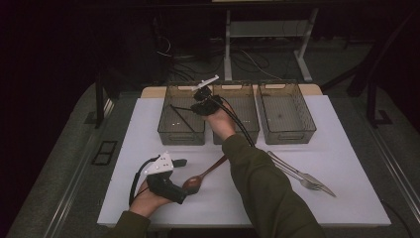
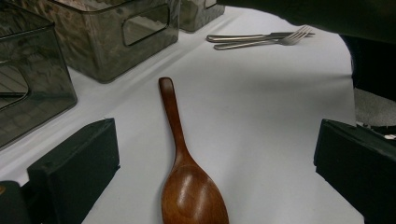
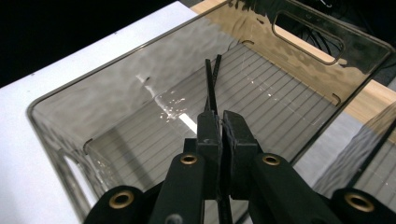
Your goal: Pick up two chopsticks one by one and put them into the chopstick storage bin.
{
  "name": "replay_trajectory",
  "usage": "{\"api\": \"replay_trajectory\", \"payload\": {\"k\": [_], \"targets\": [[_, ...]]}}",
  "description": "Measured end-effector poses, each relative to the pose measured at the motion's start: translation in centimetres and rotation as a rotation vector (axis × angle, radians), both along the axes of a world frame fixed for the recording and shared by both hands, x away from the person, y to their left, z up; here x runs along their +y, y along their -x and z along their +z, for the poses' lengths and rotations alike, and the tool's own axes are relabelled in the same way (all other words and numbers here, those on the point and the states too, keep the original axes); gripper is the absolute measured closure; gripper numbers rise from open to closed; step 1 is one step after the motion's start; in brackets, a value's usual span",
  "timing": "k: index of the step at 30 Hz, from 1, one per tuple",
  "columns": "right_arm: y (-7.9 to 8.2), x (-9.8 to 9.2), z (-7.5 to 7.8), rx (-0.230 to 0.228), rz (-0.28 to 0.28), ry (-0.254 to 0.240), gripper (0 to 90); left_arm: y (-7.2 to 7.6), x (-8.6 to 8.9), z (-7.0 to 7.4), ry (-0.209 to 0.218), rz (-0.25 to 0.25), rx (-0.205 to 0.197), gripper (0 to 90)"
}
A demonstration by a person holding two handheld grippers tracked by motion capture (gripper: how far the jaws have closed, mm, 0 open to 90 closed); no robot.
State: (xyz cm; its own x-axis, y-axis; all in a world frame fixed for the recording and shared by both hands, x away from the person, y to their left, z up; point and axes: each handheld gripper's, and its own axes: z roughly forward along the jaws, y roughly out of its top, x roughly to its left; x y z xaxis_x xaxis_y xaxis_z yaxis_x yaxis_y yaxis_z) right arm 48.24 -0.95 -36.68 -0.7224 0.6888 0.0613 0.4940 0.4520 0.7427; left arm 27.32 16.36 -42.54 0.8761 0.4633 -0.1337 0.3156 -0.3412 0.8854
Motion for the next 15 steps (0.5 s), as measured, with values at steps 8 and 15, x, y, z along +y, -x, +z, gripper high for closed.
{"api": "replay_trajectory", "payload": {"k": [8,15], "targets": [[-0.3,1.1,-1.0,0.016,0.004,0.034,85.1,0.0,0.0,0.0,-0.001,-0.002,-0.001,0.0],[0.0,1.8,-1.5,0.042,0.028,0.036,84.2,0.0,-0.2,0.0,0.002,-0.004,0.001,0.0]]}}
